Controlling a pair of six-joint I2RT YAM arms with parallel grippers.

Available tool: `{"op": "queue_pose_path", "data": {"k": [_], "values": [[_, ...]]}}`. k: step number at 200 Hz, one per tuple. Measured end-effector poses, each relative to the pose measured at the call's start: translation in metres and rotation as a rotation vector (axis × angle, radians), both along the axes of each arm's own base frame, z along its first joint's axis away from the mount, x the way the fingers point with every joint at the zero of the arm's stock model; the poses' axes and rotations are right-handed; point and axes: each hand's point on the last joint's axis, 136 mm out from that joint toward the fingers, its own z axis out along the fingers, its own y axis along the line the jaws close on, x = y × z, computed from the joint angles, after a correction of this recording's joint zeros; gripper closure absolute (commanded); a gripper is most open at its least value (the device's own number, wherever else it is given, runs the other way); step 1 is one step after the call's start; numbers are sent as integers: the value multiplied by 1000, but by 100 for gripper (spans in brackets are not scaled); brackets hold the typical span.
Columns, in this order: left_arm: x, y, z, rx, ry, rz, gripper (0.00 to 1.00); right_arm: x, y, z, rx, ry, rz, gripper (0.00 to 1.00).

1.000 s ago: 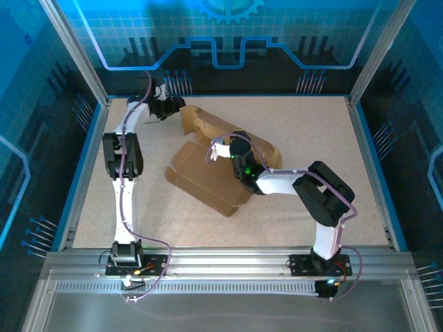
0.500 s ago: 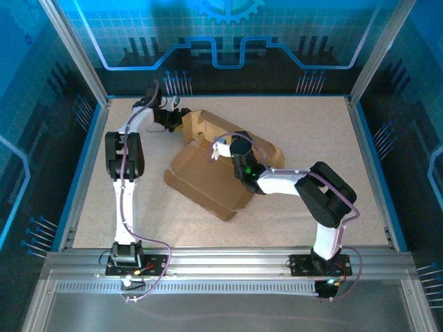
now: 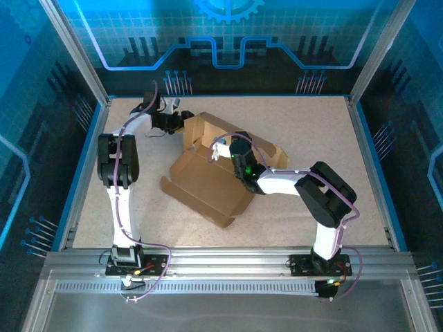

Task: Fold the paper box

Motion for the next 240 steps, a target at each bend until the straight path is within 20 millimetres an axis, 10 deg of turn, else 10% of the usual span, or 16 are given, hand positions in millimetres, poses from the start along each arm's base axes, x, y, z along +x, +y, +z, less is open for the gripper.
{"op": "queue_pose_path", "data": {"k": [61,109,194,240], "values": [[-35,41,15,93,21,229,10,0,-2,-3,2,10,-13,100],[-84,43,35,50,25,352,39,1,-5,-3,14,13,-28,100],[-134,0,-40,-70,244,371,75,-5,-8,6,47,11,0,100],[-136,7,-60,-36,273,402,73,-15,-14,14,68,9,23,100]]}}
